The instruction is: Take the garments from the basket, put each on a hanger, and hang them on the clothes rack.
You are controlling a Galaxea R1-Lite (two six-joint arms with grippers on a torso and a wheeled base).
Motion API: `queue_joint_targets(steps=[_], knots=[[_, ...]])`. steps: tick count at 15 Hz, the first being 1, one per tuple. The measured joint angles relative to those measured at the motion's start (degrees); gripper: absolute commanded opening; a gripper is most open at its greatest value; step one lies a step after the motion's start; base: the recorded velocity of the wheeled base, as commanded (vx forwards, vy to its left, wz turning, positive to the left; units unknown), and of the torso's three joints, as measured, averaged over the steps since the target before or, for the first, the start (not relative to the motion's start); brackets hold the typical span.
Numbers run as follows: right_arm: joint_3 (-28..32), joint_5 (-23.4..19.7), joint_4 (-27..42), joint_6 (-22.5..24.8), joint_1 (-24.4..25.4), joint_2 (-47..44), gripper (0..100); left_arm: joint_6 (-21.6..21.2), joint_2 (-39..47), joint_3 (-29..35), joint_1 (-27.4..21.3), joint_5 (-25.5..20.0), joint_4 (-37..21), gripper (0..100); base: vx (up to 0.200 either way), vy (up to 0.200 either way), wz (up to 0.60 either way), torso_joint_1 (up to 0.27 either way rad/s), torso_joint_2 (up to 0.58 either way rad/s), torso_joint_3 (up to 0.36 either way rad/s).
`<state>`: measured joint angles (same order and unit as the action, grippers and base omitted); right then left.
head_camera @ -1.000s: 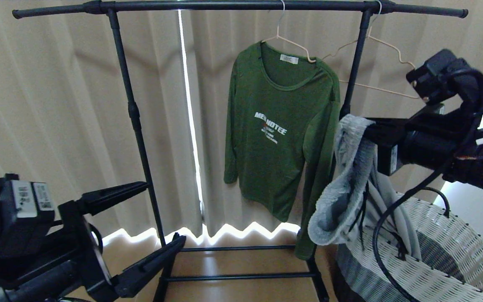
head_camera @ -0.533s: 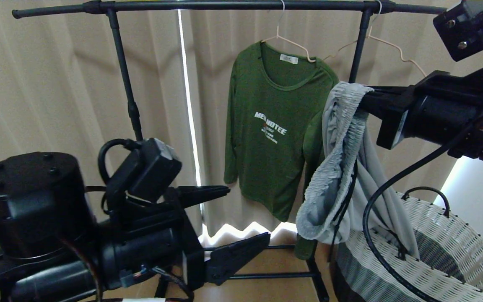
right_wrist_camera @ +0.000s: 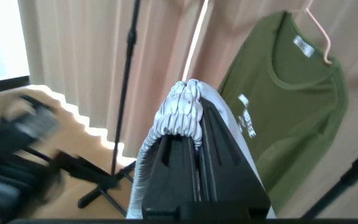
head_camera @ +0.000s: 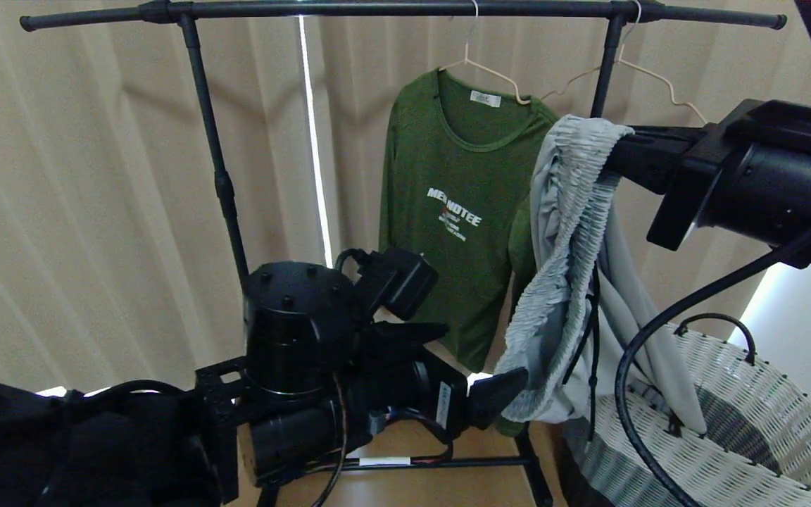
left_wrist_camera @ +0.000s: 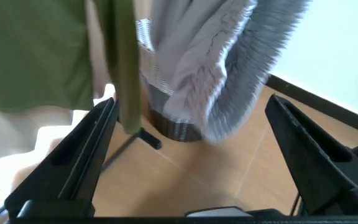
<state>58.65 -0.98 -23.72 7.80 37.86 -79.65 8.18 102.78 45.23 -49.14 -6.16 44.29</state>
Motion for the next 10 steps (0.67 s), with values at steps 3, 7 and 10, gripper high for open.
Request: queue_joint_targets(steps=[3, 7, 10], knots=[[0.02, -1.58, 0.05, 0.0, 0.77, 0.96, 0, 2.71, 4.0, 2.67, -0.24, 2.11, 0.07, 100, 0.0, 0.0, 0.0, 0.0, 0.0, 0.0], [-0.07, -1.71, 0.07, -0.01, 0.96, 2.18, 0, 2.93, 7.52, 2.95, -0.17, 5.61, -0.09, 100, 0.0, 0.0, 0.0, 0.0, 0.0, 0.0], [0.0, -1.73, 0.16, -0.01, 0.96, 2.69, 0, 2.74, 8.27, 0.94, -0.17, 5.83, 0.02, 0, 0.0, 0.0, 0.0, 0.0, 0.0, 0.0]])
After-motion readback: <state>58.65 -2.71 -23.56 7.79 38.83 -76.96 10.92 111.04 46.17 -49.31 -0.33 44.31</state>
